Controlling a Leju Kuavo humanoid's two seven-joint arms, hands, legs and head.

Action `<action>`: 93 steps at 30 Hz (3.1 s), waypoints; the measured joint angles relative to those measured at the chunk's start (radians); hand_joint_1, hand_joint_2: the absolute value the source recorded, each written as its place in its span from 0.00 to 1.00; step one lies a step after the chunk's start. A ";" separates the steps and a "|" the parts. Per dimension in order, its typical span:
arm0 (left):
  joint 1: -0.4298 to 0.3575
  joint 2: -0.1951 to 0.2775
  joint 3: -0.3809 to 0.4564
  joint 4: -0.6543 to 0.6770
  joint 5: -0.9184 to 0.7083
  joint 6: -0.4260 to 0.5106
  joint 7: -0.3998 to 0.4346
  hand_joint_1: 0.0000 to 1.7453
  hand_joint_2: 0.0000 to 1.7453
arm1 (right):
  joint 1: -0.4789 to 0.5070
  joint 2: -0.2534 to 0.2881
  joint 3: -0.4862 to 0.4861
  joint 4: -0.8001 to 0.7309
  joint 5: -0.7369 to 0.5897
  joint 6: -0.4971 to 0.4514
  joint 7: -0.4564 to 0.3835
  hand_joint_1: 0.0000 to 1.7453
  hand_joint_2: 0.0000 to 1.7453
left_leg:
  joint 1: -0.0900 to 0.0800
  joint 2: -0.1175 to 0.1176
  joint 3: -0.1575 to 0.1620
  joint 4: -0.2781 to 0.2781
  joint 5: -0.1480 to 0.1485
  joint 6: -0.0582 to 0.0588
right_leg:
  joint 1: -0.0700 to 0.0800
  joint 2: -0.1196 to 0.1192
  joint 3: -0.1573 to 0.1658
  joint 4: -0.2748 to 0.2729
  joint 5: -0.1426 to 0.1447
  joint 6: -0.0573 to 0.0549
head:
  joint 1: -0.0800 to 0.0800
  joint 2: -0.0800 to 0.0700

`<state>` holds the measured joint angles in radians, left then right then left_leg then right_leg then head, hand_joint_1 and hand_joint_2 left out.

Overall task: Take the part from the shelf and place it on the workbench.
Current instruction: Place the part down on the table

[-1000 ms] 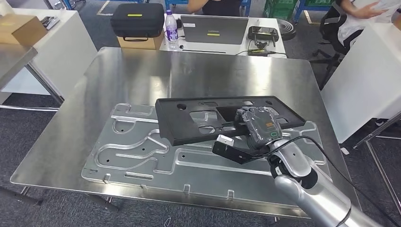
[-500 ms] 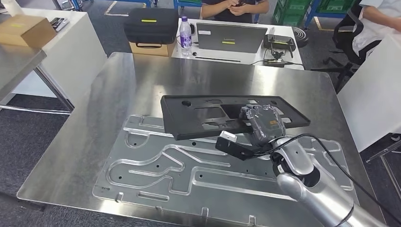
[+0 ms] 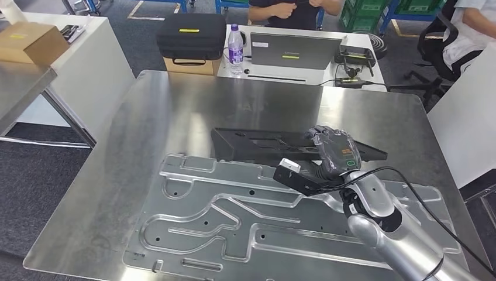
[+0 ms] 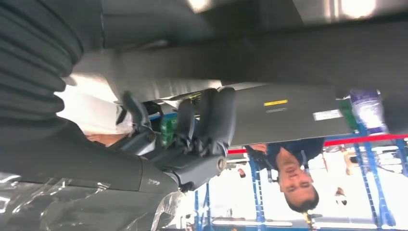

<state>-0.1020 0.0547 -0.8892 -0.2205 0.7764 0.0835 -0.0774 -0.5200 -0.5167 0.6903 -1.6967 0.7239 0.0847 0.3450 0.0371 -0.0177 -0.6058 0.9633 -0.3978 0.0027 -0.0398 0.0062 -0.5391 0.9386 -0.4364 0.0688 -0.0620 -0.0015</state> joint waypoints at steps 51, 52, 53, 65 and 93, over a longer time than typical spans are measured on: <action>0.036 -0.011 -0.032 0.000 0.011 -0.019 -0.005 0.00 0.00 | 0.004 -0.018 -0.023 0.000 0.008 -0.008 0.005 0.00 0.00 | -0.025 0.018 0.060 -0.032 0.001 0.062 | 0.026 0.004 -0.137 0.247 -0.127 -0.007 | 0.002 0.000; 0.035 -0.011 -0.032 0.000 0.011 -0.019 -0.006 0.00 0.00 | 0.006 -0.019 -0.023 0.000 0.008 -0.008 0.006 0.00 0.00 | -0.025 0.019 0.049 -0.031 0.009 0.060 | 0.023 0.003 -0.147 0.300 -0.147 -0.002 | 0.002 0.000; 0.035 -0.011 -0.032 0.000 0.011 -0.019 -0.006 0.00 0.00 | 0.008 -0.020 -0.023 0.000 0.008 -0.008 0.006 0.00 0.00 | -0.023 0.019 0.038 -0.030 0.018 0.057 | 0.018 0.003 -0.142 0.324 -0.143 0.004 | 0.002 0.000; 0.024 -0.009 -0.032 0.000 0.012 -0.018 -0.007 0.00 0.00 | 0.012 -0.021 -0.029 -0.001 0.008 -0.007 0.017 0.00 0.00 | -0.005 0.015 -0.086 0.131 -0.050 -0.008 | 0.007 -0.006 0.009 0.027 -0.023 -0.042 | -0.001 0.000; 0.018 -0.019 -0.040 0.000 -0.001 -0.017 0.000 0.00 0.00 | 0.023 -0.056 -0.072 0.000 -0.004 -0.016 0.046 0.00 0.00 | -0.027 0.023 -0.012 0.001 0.025 0.008 | 0.019 0.000 0.008 0.016 -0.014 -0.031 | -0.029 0.000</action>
<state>-0.0843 0.0358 -0.9293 -0.2201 0.7755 0.0668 -0.0775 -0.4969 -0.5725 0.6183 -1.6969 0.7202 0.0686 0.3910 0.0106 0.0048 -0.6183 0.9641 -0.3725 0.0111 -0.0210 0.0057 -0.5314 0.9541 -0.4500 0.0376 -0.0915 -0.0013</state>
